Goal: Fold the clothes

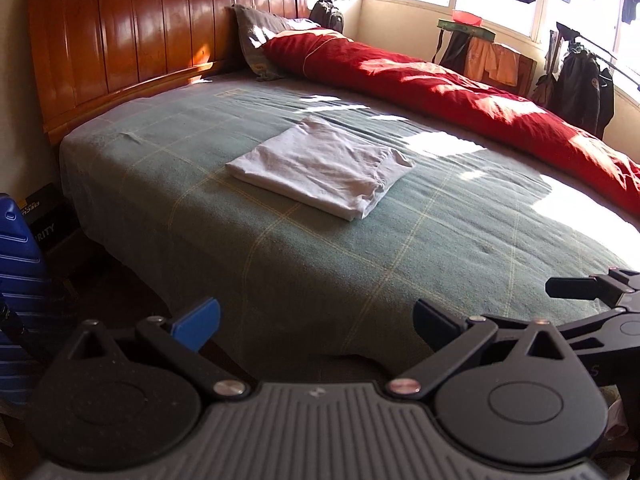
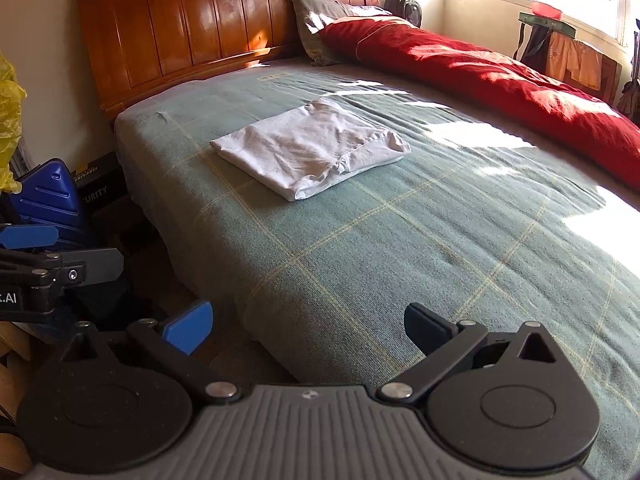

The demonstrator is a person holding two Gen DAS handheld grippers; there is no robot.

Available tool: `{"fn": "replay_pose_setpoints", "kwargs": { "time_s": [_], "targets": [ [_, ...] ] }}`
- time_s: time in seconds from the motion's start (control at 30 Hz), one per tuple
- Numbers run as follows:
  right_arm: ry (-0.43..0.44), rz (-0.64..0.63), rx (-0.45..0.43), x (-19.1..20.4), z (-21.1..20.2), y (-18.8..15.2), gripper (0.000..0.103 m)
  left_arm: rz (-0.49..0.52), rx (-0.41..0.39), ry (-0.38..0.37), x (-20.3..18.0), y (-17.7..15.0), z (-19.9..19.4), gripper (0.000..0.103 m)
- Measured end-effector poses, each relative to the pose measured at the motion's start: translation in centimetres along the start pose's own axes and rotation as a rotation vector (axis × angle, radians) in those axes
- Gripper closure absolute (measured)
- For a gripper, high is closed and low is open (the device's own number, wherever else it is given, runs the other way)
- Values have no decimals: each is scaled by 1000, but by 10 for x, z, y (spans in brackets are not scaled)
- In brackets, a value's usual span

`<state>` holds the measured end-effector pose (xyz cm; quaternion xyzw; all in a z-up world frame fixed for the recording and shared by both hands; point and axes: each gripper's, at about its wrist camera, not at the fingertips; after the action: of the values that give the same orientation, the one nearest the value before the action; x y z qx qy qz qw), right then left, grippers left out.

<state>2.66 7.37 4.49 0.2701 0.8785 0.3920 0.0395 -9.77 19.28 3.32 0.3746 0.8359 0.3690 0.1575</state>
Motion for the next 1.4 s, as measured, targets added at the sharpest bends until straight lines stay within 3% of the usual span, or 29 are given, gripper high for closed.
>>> {"fn": "replay_pose_setpoints", "kwargs": {
  "time_s": [0.43,1.4],
  "targets": [
    [-3,-26,-27,11,-30,-26,0,9,17,-13,-7,-19,-13,1],
    [19,5,-41,10,-34,-25,0,31,37,10,-6,-18,-6,1]
  ]
}}
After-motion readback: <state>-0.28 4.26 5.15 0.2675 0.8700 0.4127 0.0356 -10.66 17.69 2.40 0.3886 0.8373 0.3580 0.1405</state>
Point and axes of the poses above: each gripper's, at about its wrist camera, not at the fingertips, and z roughly the way its jaws point, x to its left, y to its top, and after that the axes turned 8 degrees about y, right-handed
